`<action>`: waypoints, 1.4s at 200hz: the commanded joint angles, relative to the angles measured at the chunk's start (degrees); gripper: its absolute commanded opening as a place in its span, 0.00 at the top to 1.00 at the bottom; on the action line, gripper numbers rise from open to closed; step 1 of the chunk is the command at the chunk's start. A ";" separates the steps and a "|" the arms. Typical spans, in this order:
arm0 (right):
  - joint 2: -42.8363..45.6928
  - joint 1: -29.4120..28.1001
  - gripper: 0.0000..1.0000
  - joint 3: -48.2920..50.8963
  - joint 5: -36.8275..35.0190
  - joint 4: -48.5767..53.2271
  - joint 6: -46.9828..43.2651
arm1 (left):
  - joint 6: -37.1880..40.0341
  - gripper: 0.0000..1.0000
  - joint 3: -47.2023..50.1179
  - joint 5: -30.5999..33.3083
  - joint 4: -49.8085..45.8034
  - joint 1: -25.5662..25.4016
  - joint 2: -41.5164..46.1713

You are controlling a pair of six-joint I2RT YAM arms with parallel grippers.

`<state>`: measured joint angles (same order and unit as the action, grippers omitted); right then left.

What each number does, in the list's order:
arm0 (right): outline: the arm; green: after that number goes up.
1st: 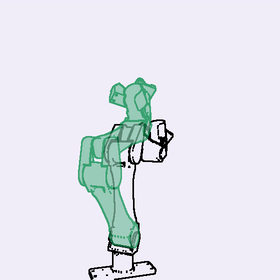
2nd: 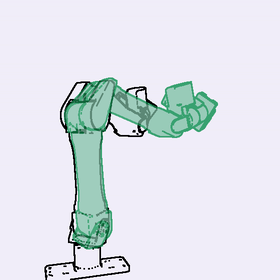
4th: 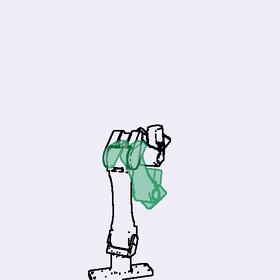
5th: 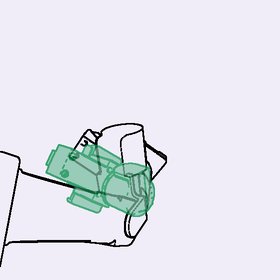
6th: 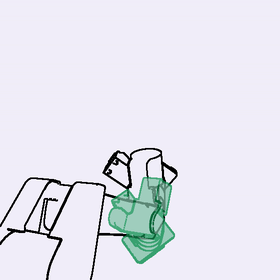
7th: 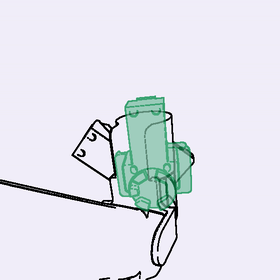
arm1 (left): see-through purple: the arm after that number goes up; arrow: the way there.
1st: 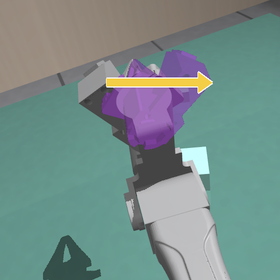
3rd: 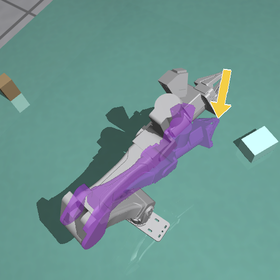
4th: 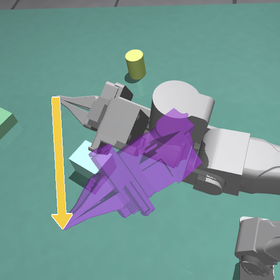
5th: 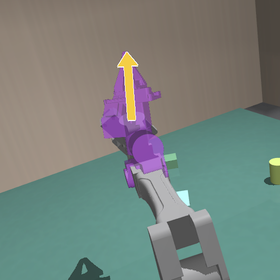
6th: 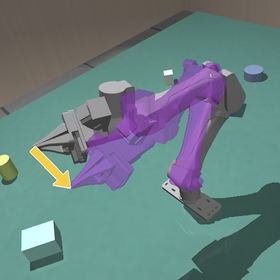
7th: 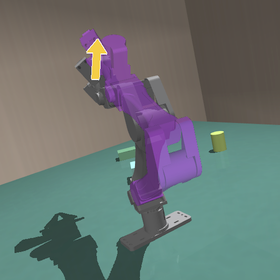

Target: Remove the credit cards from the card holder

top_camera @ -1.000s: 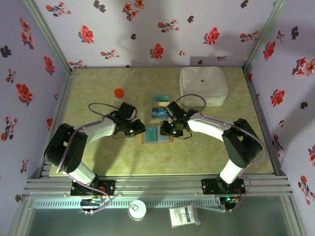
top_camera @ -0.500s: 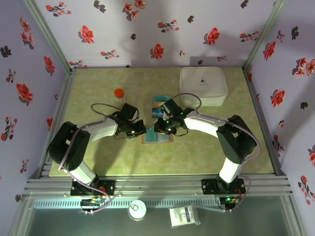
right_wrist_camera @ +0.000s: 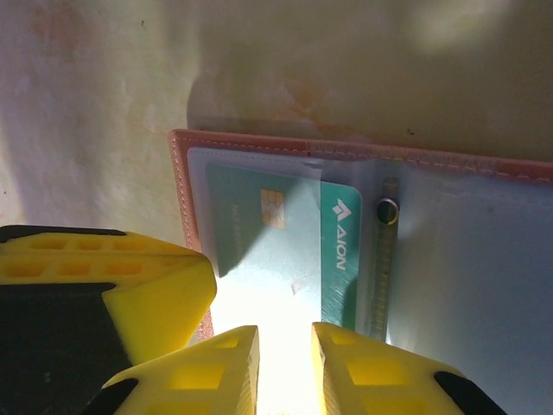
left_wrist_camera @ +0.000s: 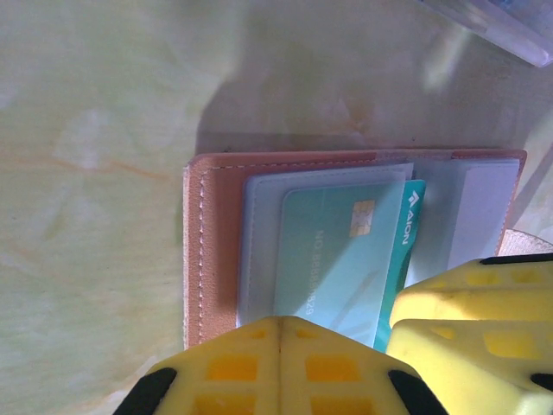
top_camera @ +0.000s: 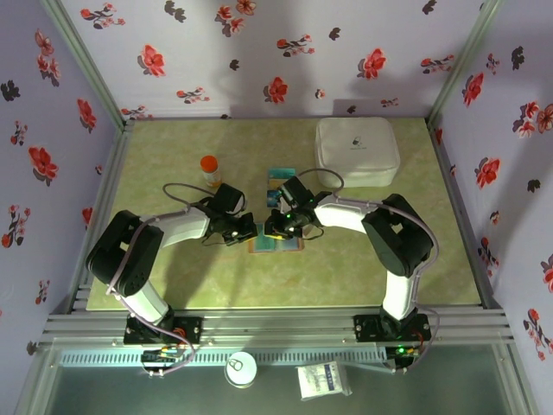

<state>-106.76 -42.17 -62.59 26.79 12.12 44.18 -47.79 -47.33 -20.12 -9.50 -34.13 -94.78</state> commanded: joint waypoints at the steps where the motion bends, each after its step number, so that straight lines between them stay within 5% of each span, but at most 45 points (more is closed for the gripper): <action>1: -0.99 -0.45 0.77 -1.38 0.48 -0.01 0.70 | 0.43 0.99 -0.47 0.44 -1.23 -0.32 -0.47; 50: -1.08 -0.43 0.77 -1.94 -5.05 6.58 -2.33 | 0.59 0.99 -0.53 0.61 -1.75 -0.32 -0.36; 280: 3.75 -0.06 0.76 -0.69 -5.75 6.32 -1.91 | 1.24 1.00 -3.41 1.08 -3.59 -1.91 -0.79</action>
<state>-103.39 -42.17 -63.33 22.22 17.06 43.03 -47.66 -49.84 -20.08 -11.84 -35.79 -93.93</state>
